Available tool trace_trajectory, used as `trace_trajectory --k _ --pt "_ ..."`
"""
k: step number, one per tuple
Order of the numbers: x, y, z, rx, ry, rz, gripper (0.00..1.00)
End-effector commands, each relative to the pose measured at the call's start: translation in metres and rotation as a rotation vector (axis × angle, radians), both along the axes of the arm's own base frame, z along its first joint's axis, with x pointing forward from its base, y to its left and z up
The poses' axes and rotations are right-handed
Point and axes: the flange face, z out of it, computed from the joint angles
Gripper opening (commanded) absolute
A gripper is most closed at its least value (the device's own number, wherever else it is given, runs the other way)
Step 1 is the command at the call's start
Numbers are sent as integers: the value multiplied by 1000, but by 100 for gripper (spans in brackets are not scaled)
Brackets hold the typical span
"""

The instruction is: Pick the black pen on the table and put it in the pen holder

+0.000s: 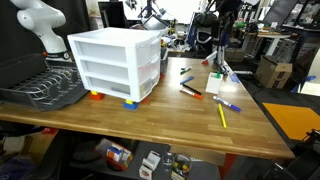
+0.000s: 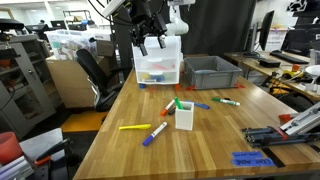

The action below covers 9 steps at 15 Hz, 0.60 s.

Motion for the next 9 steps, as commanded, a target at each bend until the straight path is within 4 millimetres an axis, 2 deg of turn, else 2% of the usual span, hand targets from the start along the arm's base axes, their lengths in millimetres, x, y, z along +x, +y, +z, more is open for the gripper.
trace_trajectory --k 1,3,5,9 --pt "6 -1 -3 -21 -9 5 100" --pt "18 -1 -15 -38 -10 29 100" --pt "34 -2 -35 -46 -6 67 100" --pt "69 1 -89 13 42 131 100"
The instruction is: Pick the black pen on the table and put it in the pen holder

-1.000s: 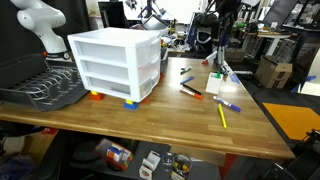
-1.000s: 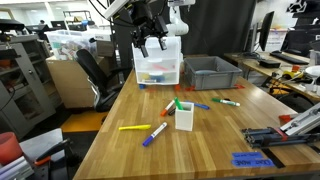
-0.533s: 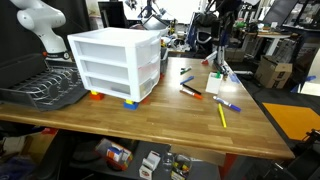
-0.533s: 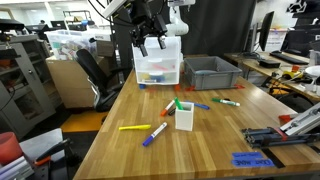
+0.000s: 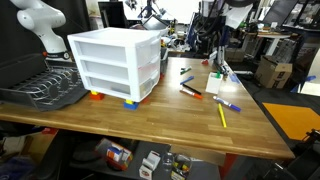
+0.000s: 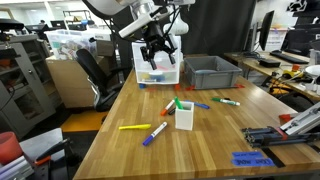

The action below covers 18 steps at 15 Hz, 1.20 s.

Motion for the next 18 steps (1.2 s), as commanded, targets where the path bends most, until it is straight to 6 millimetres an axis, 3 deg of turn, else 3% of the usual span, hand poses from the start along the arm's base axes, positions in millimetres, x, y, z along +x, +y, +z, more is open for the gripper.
trace_trajectory --k 1,5,18 --pt "35 1 -35 22 15 52 100" --pt "65 -2 -79 82 39 49 100" --pt "93 9 -189 66 84 120 100"
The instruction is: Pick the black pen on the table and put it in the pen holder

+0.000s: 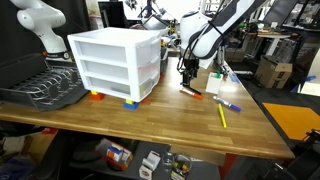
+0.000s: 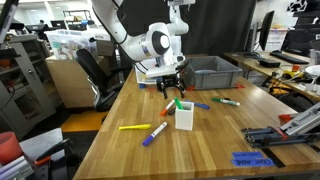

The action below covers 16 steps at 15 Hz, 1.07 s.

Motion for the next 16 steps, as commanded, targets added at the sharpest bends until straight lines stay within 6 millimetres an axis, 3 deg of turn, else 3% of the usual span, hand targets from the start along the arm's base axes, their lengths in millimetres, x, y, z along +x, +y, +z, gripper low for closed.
trace_trajectory --k 1,8,16 --pt "15 1 -18 -18 -10 28 100" --pt "44 -15 -38 -45 -37 6 100" --pt "42 -22 -55 -54 -5 4 97"
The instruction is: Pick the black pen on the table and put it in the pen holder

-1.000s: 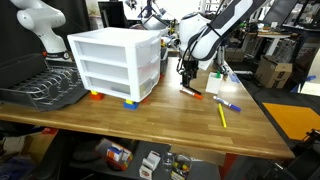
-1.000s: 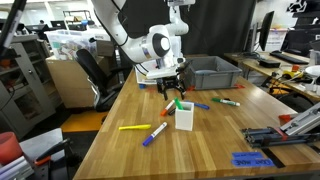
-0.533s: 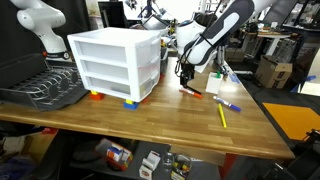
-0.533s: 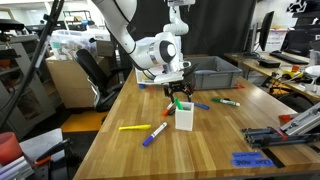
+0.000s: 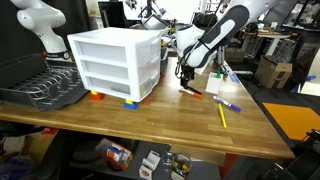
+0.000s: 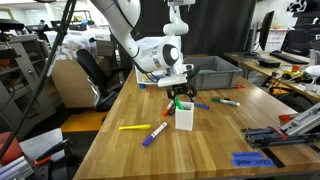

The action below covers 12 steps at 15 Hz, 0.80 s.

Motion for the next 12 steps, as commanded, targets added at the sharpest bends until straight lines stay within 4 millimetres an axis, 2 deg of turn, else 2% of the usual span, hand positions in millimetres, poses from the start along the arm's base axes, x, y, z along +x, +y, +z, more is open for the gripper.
trace_trajectory --k 1,4,12 --pt "0 -4 -8 -5 23 2 76" --pt "-1 -4 -7 8 43 -17 66" --pt "-6 2 -8 51 89 -70 9"
